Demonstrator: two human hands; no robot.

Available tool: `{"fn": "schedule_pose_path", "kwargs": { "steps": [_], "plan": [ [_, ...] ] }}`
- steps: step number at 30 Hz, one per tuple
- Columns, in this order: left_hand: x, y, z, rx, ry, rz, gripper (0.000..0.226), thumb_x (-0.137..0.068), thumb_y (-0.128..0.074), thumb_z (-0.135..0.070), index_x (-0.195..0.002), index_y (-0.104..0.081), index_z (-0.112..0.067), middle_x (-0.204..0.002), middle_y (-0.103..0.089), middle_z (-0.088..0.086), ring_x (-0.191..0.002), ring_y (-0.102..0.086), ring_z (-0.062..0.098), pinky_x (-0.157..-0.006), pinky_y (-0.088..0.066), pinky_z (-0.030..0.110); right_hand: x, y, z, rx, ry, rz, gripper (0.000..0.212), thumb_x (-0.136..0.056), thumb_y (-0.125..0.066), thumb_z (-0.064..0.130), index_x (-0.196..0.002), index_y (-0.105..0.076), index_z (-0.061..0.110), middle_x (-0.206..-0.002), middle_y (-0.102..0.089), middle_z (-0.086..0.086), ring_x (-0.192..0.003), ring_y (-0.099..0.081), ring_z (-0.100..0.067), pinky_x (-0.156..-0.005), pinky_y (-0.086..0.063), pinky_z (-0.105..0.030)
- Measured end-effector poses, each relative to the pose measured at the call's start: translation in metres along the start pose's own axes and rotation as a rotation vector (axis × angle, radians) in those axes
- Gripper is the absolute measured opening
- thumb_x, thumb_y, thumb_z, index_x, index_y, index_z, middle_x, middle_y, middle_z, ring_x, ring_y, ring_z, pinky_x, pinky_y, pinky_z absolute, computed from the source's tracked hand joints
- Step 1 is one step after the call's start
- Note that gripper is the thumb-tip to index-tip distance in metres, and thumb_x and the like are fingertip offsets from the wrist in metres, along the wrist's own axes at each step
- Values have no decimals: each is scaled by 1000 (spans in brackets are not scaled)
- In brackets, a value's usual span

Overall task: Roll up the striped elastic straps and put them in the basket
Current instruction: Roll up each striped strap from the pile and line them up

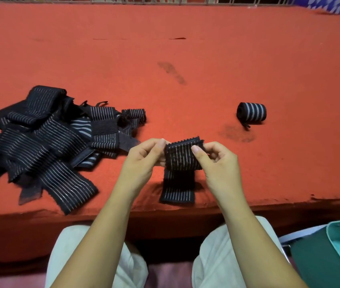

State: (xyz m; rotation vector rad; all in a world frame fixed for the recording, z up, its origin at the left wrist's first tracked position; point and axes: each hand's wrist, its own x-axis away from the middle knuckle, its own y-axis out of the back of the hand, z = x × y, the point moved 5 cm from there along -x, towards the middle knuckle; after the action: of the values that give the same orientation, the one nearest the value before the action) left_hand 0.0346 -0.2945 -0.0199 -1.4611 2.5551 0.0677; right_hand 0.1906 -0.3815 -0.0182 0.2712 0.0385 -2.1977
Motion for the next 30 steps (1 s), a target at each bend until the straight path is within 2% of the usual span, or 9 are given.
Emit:
{"fn": "schedule_pose_path", "kwargs": {
  "steps": [4,7,10,13,17,21,24,26,30],
  "plan": [
    [0,-5,-6,-80,-62,24,15,-81,-72,-24,-92,-69,-14,-79,-73,-8,-74,-65,3,-71,-49,17,0,-2,5,-46,-26,18,7,-91,-71,14,-88,-64,14,-71,-65,5,-62,-57,-4,-59,-47,-23],
    [1,-7,-13,-129,-109,18,12,-85,-67,-27,-91,-69,-17,-73,-68,-14,-69,-60,0,-69,-47,17,1,-5,12,-145,-19,136,16,-93,-68,13,-105,-65,23,-84,-73,-2,-75,-68,-10,-67,-55,-27],
    [3,-9,-18,-177,-144,-1,10,-92,-59,-27,-90,-66,-21,-68,-61,-19,-64,-52,-4,-61,-43,15,1,-6,20,-43,63,215,14,-93,-68,11,-95,-73,24,-83,-75,9,-76,-66,-2,-70,-49,-19],
    [5,-11,-21,-237,-182,-16,15,-95,-56,-31,-87,-65,-23,-70,-58,-19,-66,-49,-3,-61,-41,17,0,-4,23,-36,89,204,13,-89,-71,6,-89,-75,18,-81,-75,6,-75,-67,-3,-70,-49,-19],
    [6,-14,-23,-198,-185,-17,13,-99,-57,-17,-90,-65,-12,-70,-59,-17,-64,-49,-4,-60,-38,12,0,-4,26,-51,116,191,16,-88,-71,2,-87,-75,18,-82,-75,8,-77,-67,-2,-71,-49,-18],
    [8,-12,-23,-124,-192,9,7,-97,-59,-9,-97,-65,-13,-76,-64,-17,-73,-55,-2,-67,-43,13,0,-3,28,-70,111,201,17,-86,-74,4,-89,-75,21,-81,-74,10,-77,-66,-3,-71,-50,-22],
    [8,-11,-26,-146,-224,20,19,-95,-60,2,-102,-63,-15,-83,-65,-19,-79,-58,-4,-74,-44,12,-1,-2,31,-86,114,223,17,-87,-74,7,-96,-73,22,-88,-74,8,-83,-68,-2,-74,-50,-17],
    [8,-9,-26,-157,-224,15,23,-94,-61,4,-105,-63,-17,-88,-67,-18,-84,-61,-2,-77,-45,13,-2,-3,29,-93,83,249,18,-89,-72,9,-102,-71,21,-92,-73,6,-87,-69,-5,-75,-52,-18],
    [11,-8,-24,-204,-217,1,20,-90,-65,-2,-97,-64,-22,-85,-68,-20,-80,-61,-3,-75,-47,15,-1,-2,30,-86,119,256,20,-88,-70,-1,-96,-70,17,-88,-72,10,-84,-66,-2,-75,-50,-16]
  ]
}}
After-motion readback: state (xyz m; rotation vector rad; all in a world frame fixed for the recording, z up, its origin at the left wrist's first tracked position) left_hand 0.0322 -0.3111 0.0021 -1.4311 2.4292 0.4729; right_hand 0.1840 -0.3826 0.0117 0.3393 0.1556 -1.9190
